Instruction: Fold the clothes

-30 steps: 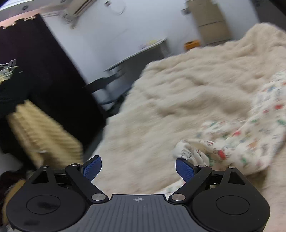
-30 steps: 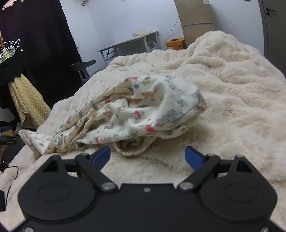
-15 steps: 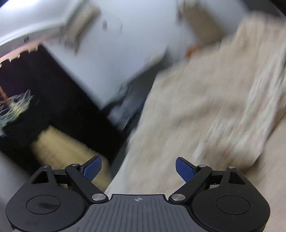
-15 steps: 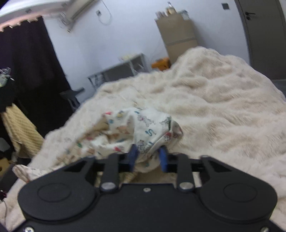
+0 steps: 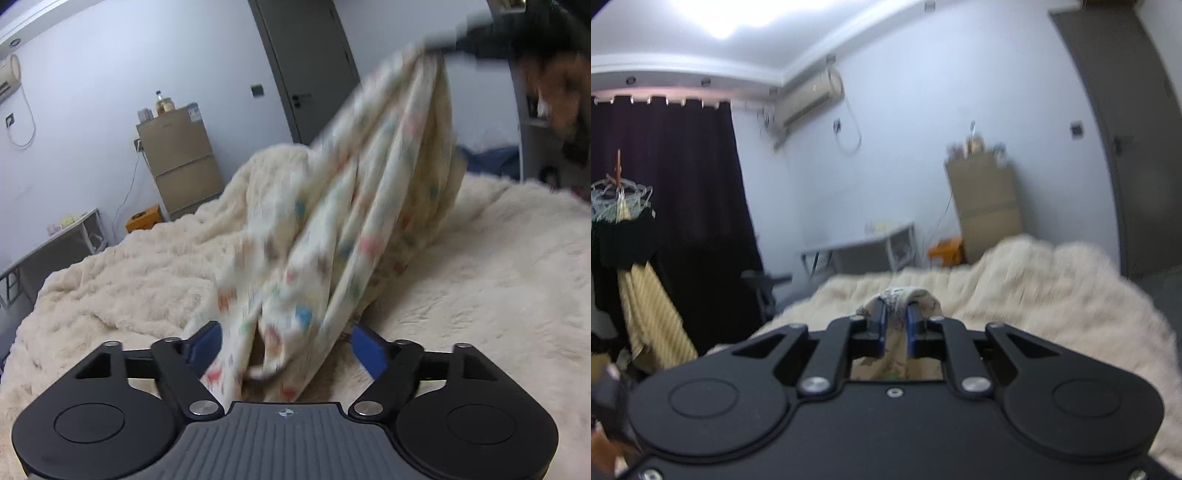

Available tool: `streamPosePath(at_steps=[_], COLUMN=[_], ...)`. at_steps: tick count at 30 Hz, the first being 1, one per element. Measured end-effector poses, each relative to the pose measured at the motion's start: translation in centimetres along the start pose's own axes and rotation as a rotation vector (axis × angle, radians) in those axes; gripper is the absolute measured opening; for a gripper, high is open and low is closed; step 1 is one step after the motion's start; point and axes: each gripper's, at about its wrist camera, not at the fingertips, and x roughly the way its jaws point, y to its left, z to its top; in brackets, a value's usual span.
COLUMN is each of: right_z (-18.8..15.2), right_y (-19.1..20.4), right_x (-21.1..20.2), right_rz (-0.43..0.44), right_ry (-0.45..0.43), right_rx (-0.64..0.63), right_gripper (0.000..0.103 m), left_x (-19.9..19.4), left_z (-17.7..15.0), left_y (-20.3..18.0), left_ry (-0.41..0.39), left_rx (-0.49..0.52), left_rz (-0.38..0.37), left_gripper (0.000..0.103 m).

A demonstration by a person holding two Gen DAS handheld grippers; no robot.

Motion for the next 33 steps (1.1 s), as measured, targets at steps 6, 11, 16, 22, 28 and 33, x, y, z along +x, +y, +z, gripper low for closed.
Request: streamPosePath(at_steps=[6,11,16,22,28,33], right_z=[3.4,6.5,8.7,13.1,16.4,12.3], right_y=[0.6,-0.2,-1.4,-0.9,-0.6,-4.2], right_x=[-5.5,-9.5,-12.4,-18.3,-17.4,-5.7], right_rz=[0.0,-0.01,-0.041,-0.067,-0.123,-0.18], right_ry=[-0.141,-0.247,-0.344,-0.514,-0.443,-0.136], right_rx=[-0.03,-0.029,-0.025,-0.068,-0.124,-0.114], right_gripper=[0.009,0.009,0.009,0.009,0.01,0.011], left_x=[1.1,-0.9,-6.3,-13.3,-16.1,-8.0], left_z=[1.2,2.5,6.2,10.1,13.3,13.6], left_y=[-2.4,-1.4,-2.2,-1.2,0.5,2.7], left_ry=[-0.065,-0.174,-0.346,-0.529,-0.592,-0.358], left_rx=[0.094,0.036,0.066,0.031,-0.012,-0.033], left_rz=[0.06,0.041,0.175,0.179,0.181,0.212], left_gripper=[0.04,0.008,0.006,0.004,0.004,0.004])
